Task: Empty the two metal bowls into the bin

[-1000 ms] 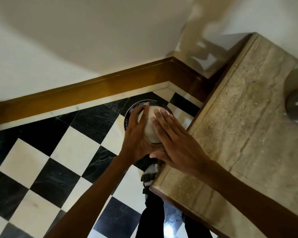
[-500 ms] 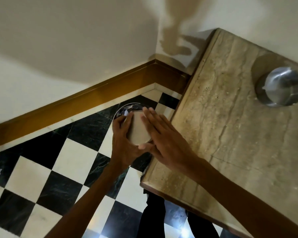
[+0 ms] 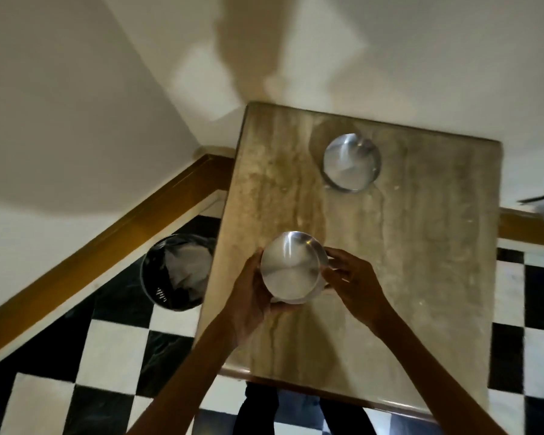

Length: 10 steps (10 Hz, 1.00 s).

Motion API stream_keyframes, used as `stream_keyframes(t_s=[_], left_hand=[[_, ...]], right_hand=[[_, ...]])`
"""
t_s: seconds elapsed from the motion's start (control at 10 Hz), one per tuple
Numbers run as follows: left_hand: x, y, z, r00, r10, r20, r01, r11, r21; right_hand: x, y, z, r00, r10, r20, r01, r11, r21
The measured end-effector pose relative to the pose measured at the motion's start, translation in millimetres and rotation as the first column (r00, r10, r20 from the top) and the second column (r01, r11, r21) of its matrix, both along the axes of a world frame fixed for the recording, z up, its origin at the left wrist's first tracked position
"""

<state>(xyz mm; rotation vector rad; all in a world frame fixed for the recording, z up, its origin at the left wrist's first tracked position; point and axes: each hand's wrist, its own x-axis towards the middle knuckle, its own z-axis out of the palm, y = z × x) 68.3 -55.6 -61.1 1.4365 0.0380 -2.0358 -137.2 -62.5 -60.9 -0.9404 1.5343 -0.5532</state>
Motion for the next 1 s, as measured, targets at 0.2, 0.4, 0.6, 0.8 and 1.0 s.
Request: stream_keyframes(t_s=[0.2, 0.4, 0.6, 0.8, 1.0], left_hand=[[-142, -29, 7, 0.987, -0.106, 0.12, 0.099, 0.993, 0.062], [-233, -78, 3, 0.972, -0.056, 0.227, 0.057, 0.998, 0.003], [-278, -116, 1, 0.963, 0.104, 0.248, -0.087, 0.993, -0.08], [-291, -129, 4, 0.957, 0.146, 0.25, -0.121, 0.986, -0.11], [-289, -127, 15, 0.956, 0.093, 0.277, -0.066, 0.992, -0.105]], right_hand=[[-123, -11, 1, 0.965, -0.139, -0.221, 0.139, 0.99, -0.018], [-197, -53, -5, 0.934, -0.24, -0.265, 0.224, 0.97, -0.089], [-219, -105, -7, 0.908, -0.327, -0.262, 0.308, 0.945, -0.11], [-223, -122, -13, 0.897, -0.332, -0.293, 0.316, 0.943, -0.1], [-219, -105, -8, 0.85, -0.469, -0.24, 0.461, 0.882, -0.091]])
